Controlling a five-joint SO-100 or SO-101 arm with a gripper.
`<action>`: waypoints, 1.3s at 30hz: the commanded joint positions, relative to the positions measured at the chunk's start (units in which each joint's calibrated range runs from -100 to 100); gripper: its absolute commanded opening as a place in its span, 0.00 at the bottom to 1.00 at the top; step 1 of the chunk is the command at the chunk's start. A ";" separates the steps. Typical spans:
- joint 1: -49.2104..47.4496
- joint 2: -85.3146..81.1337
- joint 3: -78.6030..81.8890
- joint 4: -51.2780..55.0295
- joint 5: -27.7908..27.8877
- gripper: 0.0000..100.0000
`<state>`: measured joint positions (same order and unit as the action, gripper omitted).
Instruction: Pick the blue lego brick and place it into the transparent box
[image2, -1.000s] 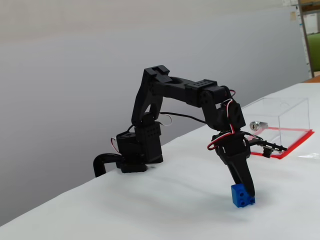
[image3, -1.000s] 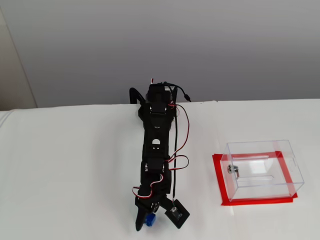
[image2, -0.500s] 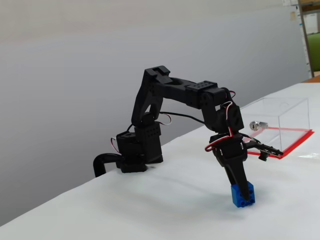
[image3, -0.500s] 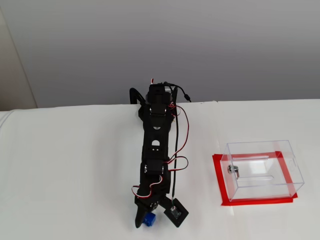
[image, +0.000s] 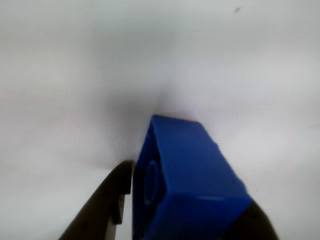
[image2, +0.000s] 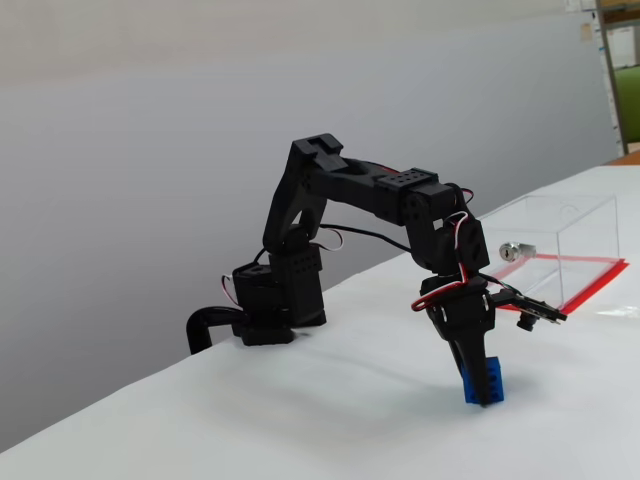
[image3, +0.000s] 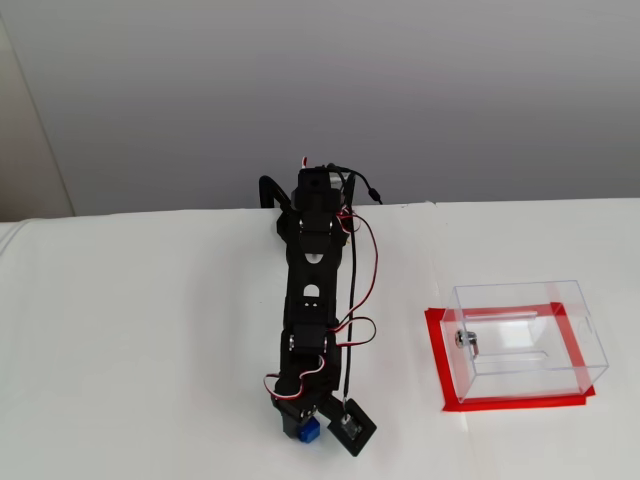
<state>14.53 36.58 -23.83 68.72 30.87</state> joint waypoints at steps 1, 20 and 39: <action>0.00 -0.81 -3.11 -0.40 -0.39 0.05; -0.15 -2.42 -3.66 -0.32 -0.39 0.02; -1.11 -19.22 -3.84 -0.40 -0.45 0.02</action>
<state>13.57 23.47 -24.89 68.89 30.78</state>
